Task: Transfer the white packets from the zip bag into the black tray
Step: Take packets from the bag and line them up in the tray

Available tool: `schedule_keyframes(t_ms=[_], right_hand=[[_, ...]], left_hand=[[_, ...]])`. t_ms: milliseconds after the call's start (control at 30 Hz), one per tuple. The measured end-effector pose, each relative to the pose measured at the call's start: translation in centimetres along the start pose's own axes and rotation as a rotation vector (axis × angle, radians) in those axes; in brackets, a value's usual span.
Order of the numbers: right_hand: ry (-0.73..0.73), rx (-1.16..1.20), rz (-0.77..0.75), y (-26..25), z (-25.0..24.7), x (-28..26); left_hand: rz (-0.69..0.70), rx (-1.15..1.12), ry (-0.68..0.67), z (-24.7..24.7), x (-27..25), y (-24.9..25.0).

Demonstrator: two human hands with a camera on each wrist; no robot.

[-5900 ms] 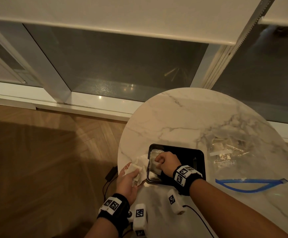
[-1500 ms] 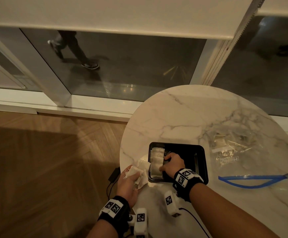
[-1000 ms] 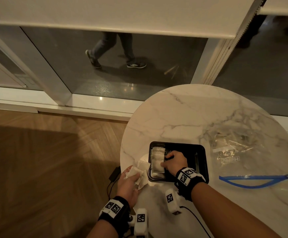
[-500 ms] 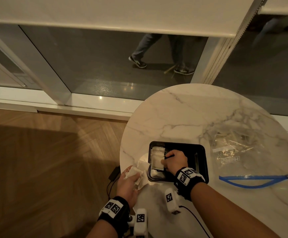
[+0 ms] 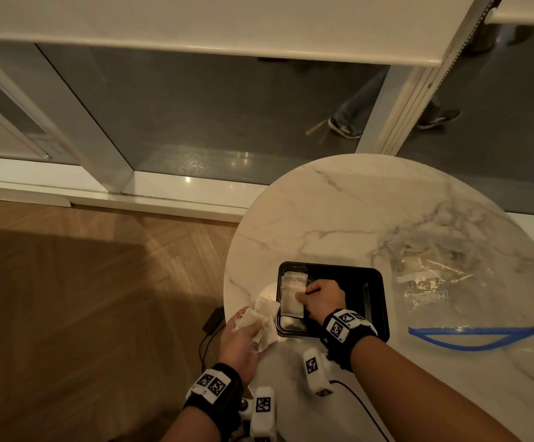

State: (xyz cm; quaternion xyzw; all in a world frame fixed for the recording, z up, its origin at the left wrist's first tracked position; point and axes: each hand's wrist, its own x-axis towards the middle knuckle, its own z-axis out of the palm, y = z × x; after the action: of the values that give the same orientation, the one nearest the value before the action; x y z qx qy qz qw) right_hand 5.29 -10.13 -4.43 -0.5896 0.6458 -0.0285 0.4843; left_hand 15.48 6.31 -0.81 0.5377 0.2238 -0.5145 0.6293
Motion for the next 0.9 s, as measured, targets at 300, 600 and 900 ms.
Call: schedule_keyframes(t_ms=[300,600,900], right_hand=[[0.042,0.042,-0.081,-0.6,-2.0,-0.9],[-0.375,0.374,-0.237,-1.7,-4.3,-5.5],[-0.127,0.21,-0.238,1.4,-5.3,-3.4]], left_hand=[[0.06,0.013,-0.049,0.4,0.1,0.4],[0.242,0.278,-0.204,3.0,-0.1,0.1],[0.266,0.321,-0.08,1.3,0.7,0.0]])
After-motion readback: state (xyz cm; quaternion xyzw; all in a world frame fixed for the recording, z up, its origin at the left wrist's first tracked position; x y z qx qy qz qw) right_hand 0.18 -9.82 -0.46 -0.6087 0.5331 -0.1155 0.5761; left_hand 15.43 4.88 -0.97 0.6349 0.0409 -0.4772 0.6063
